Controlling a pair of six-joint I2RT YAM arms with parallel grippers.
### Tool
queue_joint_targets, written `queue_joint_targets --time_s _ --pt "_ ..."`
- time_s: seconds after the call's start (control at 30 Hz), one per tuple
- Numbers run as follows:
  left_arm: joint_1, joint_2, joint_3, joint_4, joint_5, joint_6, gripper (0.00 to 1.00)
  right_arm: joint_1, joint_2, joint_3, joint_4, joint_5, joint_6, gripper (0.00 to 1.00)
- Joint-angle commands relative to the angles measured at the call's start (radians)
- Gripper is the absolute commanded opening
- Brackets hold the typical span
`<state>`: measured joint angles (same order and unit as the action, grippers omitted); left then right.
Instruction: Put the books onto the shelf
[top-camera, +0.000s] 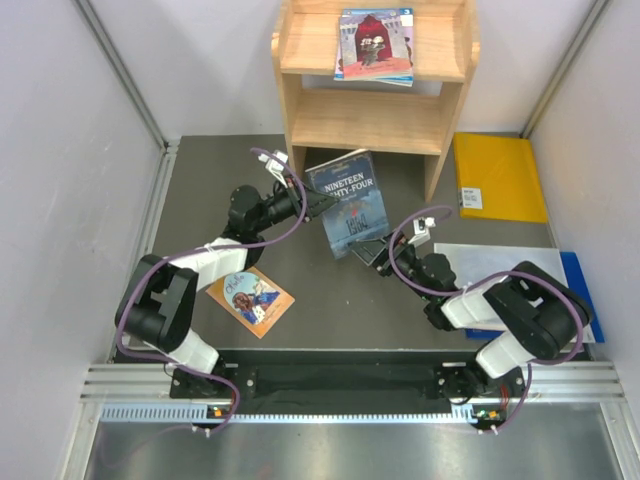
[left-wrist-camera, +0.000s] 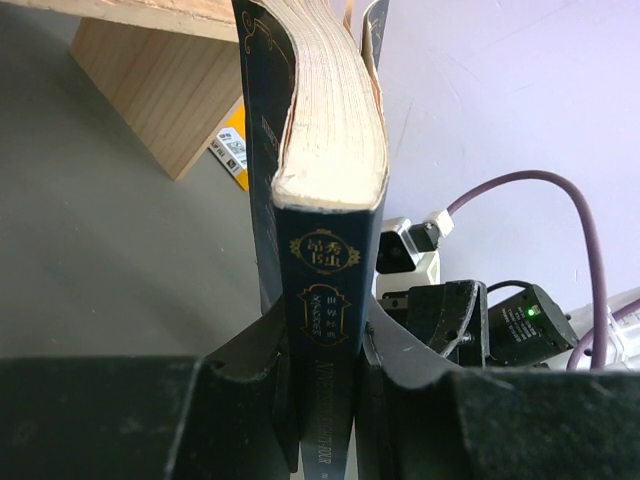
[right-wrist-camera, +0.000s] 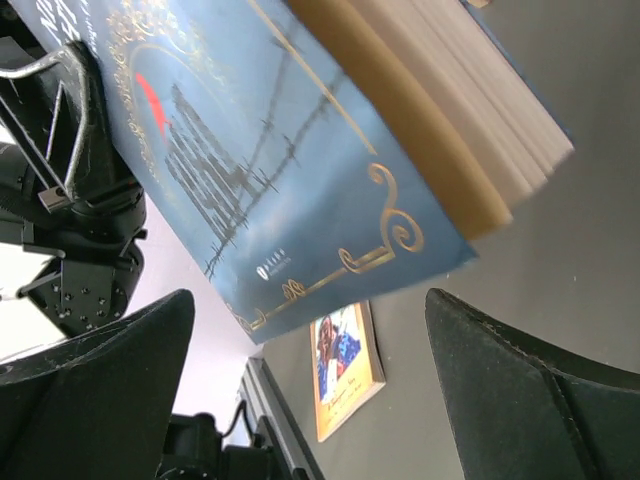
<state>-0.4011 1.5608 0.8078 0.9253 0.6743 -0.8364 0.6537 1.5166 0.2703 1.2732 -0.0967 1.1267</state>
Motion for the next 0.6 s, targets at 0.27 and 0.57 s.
queue_joint_targets --time_s 0.27,0.57 --pt "-0.004 0.005 0.037 0.306 -0.015 -0.119 0.0 0.024 0.039 0.098 0.463 0.017 -0.085 0.97" --pt "-0.004 0.025 0.019 0.319 -0.025 -0.125 0.0 0.03 -0.068 0.076 0.463 0.055 -0.162 0.92"
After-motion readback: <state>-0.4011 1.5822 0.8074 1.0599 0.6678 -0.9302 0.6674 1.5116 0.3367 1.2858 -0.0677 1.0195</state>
